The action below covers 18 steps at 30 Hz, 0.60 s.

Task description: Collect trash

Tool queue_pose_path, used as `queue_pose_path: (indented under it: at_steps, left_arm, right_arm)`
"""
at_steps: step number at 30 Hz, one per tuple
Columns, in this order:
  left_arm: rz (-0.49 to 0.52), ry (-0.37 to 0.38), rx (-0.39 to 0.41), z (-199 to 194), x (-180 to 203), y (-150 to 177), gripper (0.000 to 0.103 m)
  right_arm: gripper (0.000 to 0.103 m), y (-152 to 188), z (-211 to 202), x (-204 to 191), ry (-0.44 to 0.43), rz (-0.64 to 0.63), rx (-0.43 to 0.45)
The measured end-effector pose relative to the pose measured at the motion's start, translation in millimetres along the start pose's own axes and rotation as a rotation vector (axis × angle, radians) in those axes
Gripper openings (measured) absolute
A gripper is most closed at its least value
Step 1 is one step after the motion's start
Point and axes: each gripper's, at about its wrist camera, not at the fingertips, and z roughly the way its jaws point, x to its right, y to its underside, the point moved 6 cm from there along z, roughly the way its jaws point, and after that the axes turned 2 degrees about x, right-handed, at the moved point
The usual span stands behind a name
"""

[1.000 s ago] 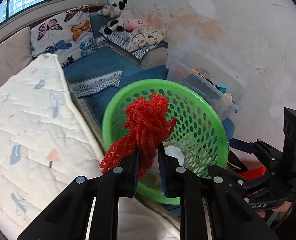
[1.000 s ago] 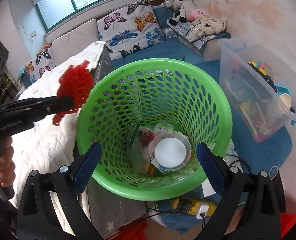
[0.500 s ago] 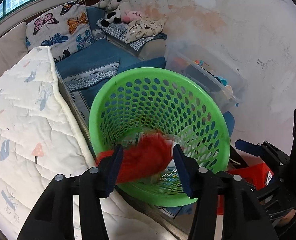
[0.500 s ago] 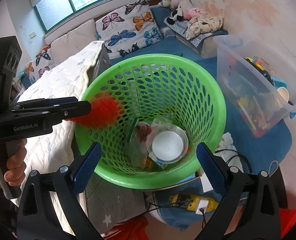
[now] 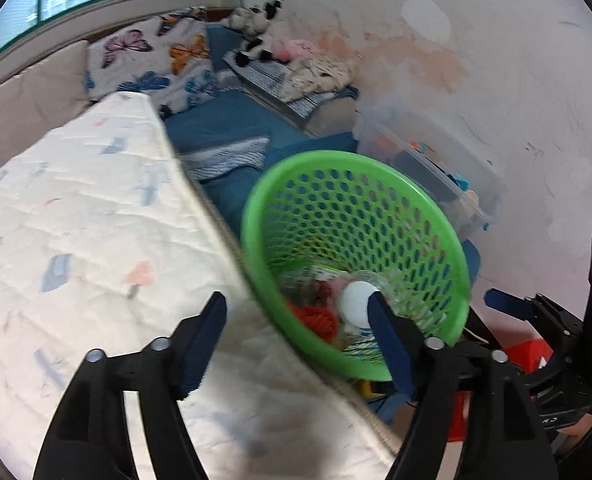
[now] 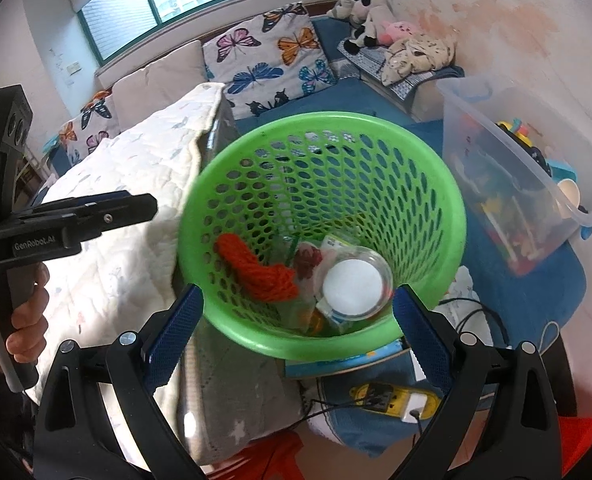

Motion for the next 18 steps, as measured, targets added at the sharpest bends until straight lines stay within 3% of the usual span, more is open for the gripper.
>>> queue_pose_path:
  at_steps: [2, 10, 18]
  left_arm:
    - [-0.008, -0.019, 0.015, -9.9, -8.2, 2.2, 0.078]
    - [-0.045, -0.089, 0.077, -53.6, -42.5, 20.4, 0.088]
    - [-0.101, -0.180, 0.098, -92.6, -83.5, 52.0, 0.091]
  right_arm:
    - [0.095, 1.4, -1.7, -8.1, -0.002, -0.011, 0.003]
    - [0.095, 7.1, -8.3, -49.0, -0.018, -0.061, 0.013]
    - [0.096, 14.8, -11.4, -90.6, -0.045, -0.110, 0.019]
